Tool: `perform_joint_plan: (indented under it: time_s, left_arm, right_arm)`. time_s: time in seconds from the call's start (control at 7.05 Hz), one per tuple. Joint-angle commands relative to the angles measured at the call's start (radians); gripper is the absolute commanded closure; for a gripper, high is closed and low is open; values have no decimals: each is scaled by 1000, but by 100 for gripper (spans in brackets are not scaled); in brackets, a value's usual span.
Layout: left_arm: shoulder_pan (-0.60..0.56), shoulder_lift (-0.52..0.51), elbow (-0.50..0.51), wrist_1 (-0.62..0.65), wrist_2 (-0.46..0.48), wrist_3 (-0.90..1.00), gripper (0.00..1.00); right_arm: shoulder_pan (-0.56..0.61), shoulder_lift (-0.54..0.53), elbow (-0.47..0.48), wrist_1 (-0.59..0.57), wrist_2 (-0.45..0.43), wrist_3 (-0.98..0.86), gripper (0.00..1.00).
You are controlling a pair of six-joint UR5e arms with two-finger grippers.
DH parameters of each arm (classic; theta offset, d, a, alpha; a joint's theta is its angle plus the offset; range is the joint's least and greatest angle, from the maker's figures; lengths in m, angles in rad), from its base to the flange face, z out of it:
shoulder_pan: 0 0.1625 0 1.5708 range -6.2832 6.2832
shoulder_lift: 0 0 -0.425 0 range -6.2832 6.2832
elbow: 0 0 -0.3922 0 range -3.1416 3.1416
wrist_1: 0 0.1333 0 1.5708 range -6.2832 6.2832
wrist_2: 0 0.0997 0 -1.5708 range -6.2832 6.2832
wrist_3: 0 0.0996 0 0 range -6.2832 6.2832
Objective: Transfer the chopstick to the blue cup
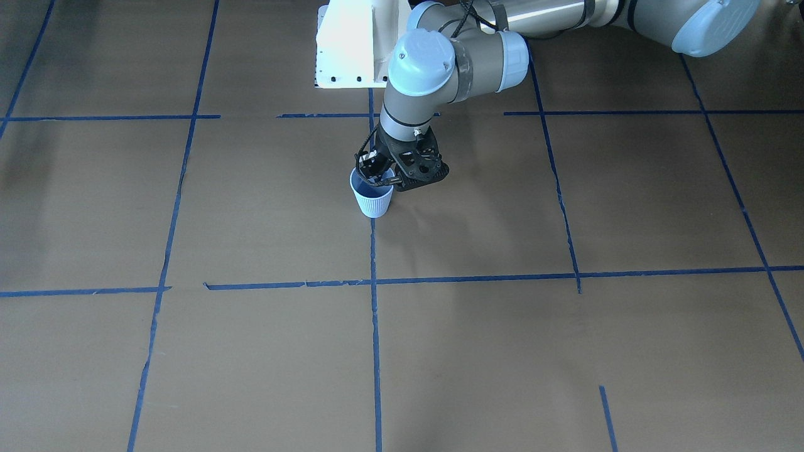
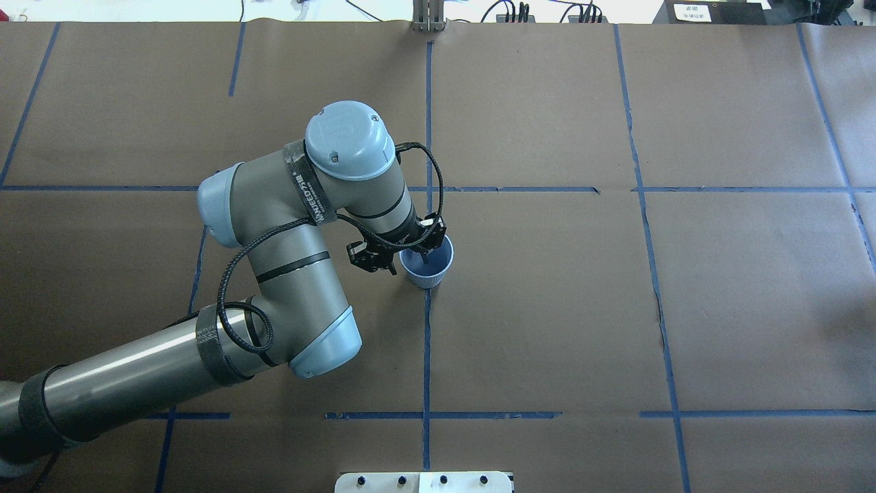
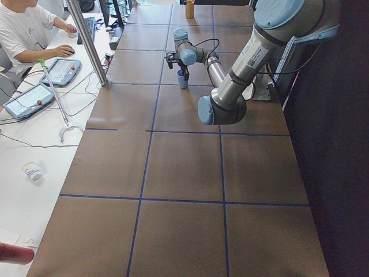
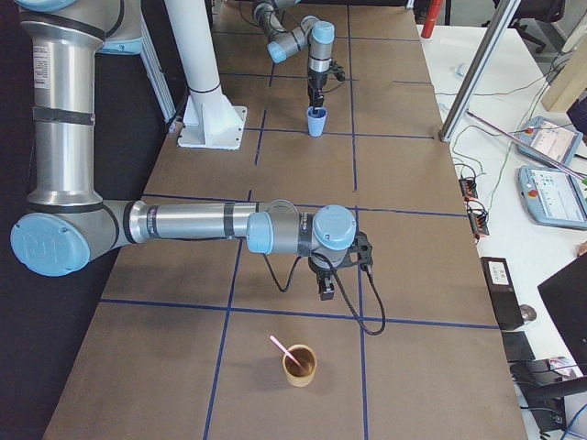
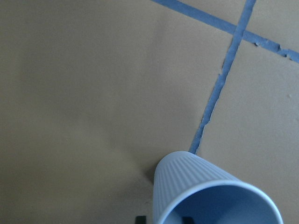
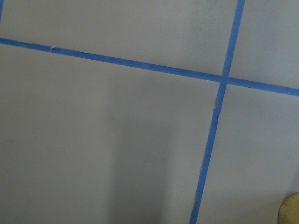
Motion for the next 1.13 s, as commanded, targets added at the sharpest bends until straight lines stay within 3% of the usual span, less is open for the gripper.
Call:
perform_joint_plan:
  time_s: [0.0,0.14,0.57,0.71,0.99]
  left_arm:
    - [-41,82,-202,5,3,-1,0]
    - [-61,127,-267,7,3,-1,0]
    - [-64,171,-285,1,3,4,0]
    - [-64,172,-285,1,3,1,0]
    - [-64,173,-285,1,3,-1,0]
  right_arm:
    - [23,-15,3,35,-31,1,1]
    - [90,-12,9,35,-66,16,1]
    - [202,-32,5,16,-177,195,1]
    - [210,-147,8,64,-172,209,1]
    - [210,-173,3,98,-174,332,2]
